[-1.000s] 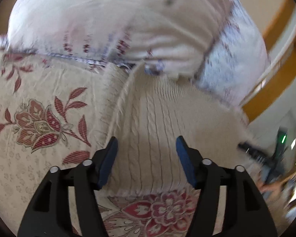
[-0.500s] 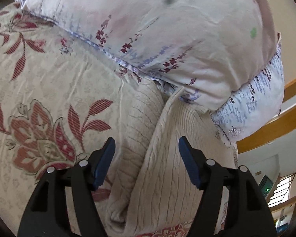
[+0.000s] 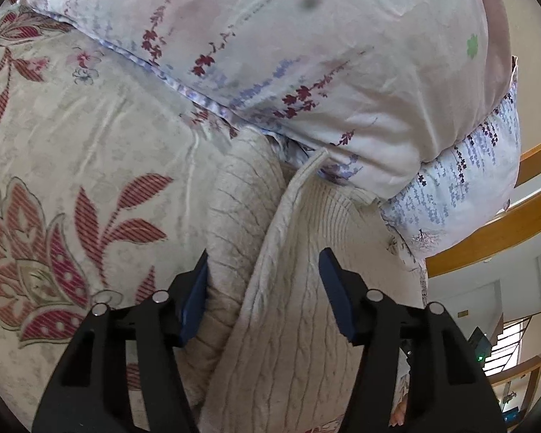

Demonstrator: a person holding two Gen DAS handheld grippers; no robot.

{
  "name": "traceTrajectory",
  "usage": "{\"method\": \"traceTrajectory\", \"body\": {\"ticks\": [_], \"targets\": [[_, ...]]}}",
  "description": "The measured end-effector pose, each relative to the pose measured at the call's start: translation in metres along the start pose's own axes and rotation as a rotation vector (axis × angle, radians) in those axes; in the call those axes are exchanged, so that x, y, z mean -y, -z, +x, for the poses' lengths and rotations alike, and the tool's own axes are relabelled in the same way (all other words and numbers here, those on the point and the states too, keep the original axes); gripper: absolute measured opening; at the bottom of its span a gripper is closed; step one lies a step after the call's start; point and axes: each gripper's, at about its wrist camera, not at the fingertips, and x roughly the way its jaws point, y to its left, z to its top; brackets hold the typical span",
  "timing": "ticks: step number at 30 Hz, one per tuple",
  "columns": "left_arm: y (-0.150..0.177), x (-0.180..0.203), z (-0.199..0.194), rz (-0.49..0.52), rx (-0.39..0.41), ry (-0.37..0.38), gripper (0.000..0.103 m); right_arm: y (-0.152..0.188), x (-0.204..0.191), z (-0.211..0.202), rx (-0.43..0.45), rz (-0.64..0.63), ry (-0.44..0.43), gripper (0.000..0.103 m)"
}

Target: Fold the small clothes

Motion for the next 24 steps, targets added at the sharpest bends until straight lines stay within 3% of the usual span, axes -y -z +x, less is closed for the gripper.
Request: {"method": "traceTrajectory", "body": {"ticks": [3,7,17,24], "targets": [[0.000,0.000,0.004,-0.020,-0.009,0.017,0.050,0.001,0.000,0.000,0.004,0.000,-0.002,0.072],[0.002,0.000,0.010,-0.056,-0.031,0.041,0.024,0.001,0.001,0.000,0.004,0.009,-0.010,0.072],[0.004,0.039,-0.007,-0.036,0.020,0.161,0.017,0.001,0.018,-0.012,0.024,0.072,-0.046,0.072],[0.014,0.095,-0.009,-0.019,0.045,0.326,0.015,0.003,0.046,-0.032,0.082,0.138,-0.051,0.072]]}}
